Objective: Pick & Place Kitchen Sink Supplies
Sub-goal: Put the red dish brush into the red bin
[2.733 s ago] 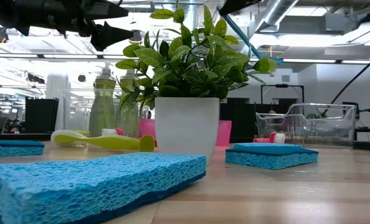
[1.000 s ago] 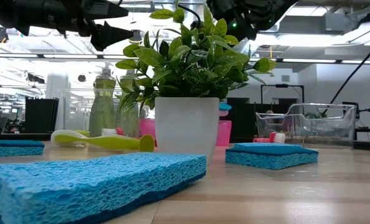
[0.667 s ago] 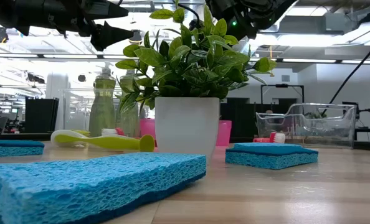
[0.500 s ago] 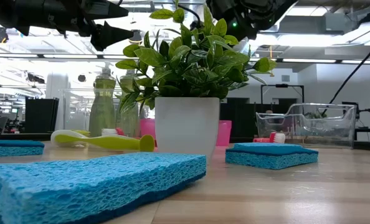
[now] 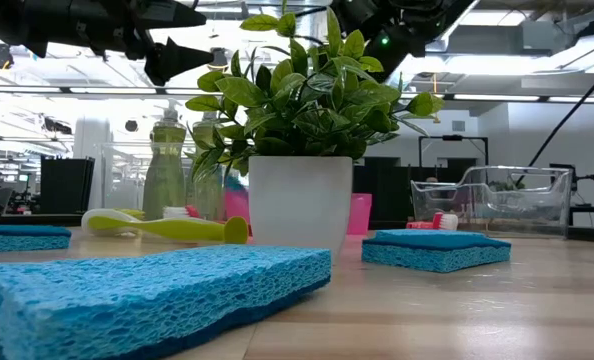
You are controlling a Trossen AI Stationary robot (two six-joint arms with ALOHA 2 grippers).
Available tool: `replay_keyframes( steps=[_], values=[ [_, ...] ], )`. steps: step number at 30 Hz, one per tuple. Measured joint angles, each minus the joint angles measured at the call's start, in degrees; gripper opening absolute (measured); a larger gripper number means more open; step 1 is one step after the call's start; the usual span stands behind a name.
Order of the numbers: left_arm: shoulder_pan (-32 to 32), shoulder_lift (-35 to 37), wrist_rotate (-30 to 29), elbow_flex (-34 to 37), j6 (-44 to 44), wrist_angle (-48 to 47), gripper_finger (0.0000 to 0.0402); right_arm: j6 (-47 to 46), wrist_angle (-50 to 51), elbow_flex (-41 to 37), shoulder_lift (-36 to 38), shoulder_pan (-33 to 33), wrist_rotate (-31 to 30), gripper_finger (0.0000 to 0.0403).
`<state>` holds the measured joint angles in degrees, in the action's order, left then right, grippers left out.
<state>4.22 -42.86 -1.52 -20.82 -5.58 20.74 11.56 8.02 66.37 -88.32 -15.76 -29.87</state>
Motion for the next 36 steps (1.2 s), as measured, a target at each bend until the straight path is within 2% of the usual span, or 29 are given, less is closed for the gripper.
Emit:
replay_keyframes(
  steps=[4, 8, 11, 14, 17, 19, 25, 36],
  values=[
    [-0.04, 0.00, 0.00, 0.00, -0.77, -0.18, 0.0356, -1.81, 8.35, 0.00, 2.10, 2.23, -11.56, 0.0152],
    [-0.04, -0.01, 0.00, 0.00, -0.75, -0.17, 0.0356, -2.72, 18.56, 0.00, 5.50, 3.65, -12.35, 0.0153],
    [-0.01, -0.01, 0.00, 0.00, -0.75, -0.16, 0.0356, -6.93, 28.26, 0.00, 8.08, 4.11, -8.43, 0.0145],
    [-0.01, -0.01, 0.00, 0.00, -0.77, -0.16, 0.0356, -12.05, 37.22, -0.41, 10.48, 3.54, -0.21, 0.0133],
    [-0.01, -0.01, 0.02, 0.00, -0.76, -0.17, 0.0356, -14.88, 41.40, -2.48, 12.07, 3.25, 8.33, 0.0120],
    [-0.01, -0.01, 0.02, 0.00, -0.77, -0.17, 0.0356, -15.02, 41.73, -4.54, 12.76, 3.25, 11.70, 0.0115],
    [-0.01, -0.01, 0.02, 0.00, -0.75, -0.18, 0.0356, -7.89, 43.13, -10.04, 12.59, 3.81, 12.11, 0.0112],
    [0.03, 0.00, -0.42, 0.00, -0.75, -0.16, 0.0356, 9.85, 42.46, -10.08, 3.89, 3.81, 11.85, 0.0112]
  ],
)
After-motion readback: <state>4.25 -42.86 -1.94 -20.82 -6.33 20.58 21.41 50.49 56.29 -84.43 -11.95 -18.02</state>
